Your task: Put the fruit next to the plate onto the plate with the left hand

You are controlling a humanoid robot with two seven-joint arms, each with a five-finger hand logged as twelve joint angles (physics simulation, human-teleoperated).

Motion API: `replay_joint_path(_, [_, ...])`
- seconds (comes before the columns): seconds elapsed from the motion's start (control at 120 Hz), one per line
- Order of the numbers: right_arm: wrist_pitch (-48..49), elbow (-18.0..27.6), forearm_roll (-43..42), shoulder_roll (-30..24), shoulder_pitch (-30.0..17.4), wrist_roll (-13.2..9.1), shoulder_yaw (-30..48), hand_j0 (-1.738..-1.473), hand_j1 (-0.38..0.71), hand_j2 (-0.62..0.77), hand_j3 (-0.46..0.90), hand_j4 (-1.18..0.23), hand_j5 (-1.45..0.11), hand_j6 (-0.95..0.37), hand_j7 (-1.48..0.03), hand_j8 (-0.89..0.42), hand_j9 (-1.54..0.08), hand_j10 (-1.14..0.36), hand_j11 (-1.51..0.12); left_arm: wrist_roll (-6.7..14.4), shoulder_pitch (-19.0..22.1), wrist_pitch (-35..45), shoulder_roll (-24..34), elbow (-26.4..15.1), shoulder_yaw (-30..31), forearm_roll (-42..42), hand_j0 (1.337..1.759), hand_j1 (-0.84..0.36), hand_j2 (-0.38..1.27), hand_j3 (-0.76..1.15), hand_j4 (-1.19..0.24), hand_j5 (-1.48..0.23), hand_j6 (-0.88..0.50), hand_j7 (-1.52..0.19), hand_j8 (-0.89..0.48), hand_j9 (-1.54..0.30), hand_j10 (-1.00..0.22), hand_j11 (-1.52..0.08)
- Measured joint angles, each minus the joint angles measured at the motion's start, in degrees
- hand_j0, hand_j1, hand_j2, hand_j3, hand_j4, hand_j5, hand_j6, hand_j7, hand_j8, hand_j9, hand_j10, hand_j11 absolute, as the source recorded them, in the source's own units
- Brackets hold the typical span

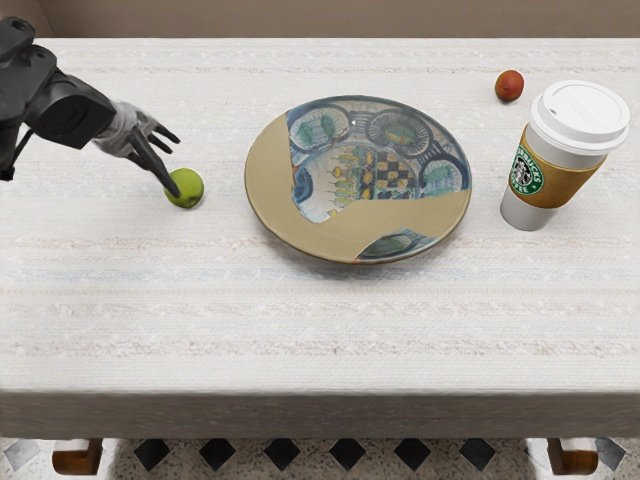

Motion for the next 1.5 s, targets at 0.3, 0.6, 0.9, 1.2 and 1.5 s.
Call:
replay_joint_path(0.3, [0.0,0.0,0.0,0.0,0.0,0.0,0.0,-1.658,-0.35,0.0,0.0,0.0,0.0,0.0,0.0,0.0,0.0,0.0,0.0,0.0,0.43,1.14,-3.95,1.09,2.61,0.01,1.658,0.2,0.03,0.0,-0.13,-0.16,-0.13,-0.16,-0.13,-0.16,-0.13,-0.16])
replay_joint_path(0.6, [0.0,0.0,0.0,0.0,0.0,0.0,0.0,-1.658,-0.35,0.0,0.0,0.0,0.0,0.0,0.0,0.0,0.0,0.0,0.0,0.0,0.58,2.88,-4.77,2.7,3.59,0.02,1.658,0.17,0.03,0.0,-0.15,-0.2,-0.15,-0.2,-0.15,-0.2,-0.15,-0.2])
replay_joint_path(0.9, [0.0,0.0,0.0,0.0,0.0,0.0,0.0,-1.658,-0.35,0.0,0.0,0.0,0.0,0.0,0.0,0.0,0.0,0.0,0.0,-0.01,1.49,3.47,-5.15,2.87,3.6,0.11,1.658,-0.02,0.07,0.0,-0.33,-0.39,-0.3,-0.4,-0.29,-0.4,-0.32,-0.4])
replay_joint_path(1.2, [0.0,0.0,0.0,0.0,0.0,0.0,0.0,-1.658,-0.35,0.0,0.0,0.0,0.0,0.0,0.0,0.0,0.0,0.0,0.0,0.0,1.76,3.34,-5.9,2.87,3.67,0.01,1.658,-0.17,0.09,0.0,-0.45,-0.56,-0.44,-0.56,-0.42,-0.57,-0.44,-0.57])
replay_joint_path(1.5, [0.0,0.0,0.0,0.0,0.0,0.0,0.0,-1.658,-0.35,0.0,0.0,0.0,0.0,0.0,0.0,0.0,0.0,0.0,0.0,0.0,3.06,3.31,-6.38,3.0,3.66,-0.08,1.658,-0.23,0.18,0.0,-0.51,-0.66,-0.42,-0.66,-0.49,-0.66,-0.51,-0.66])
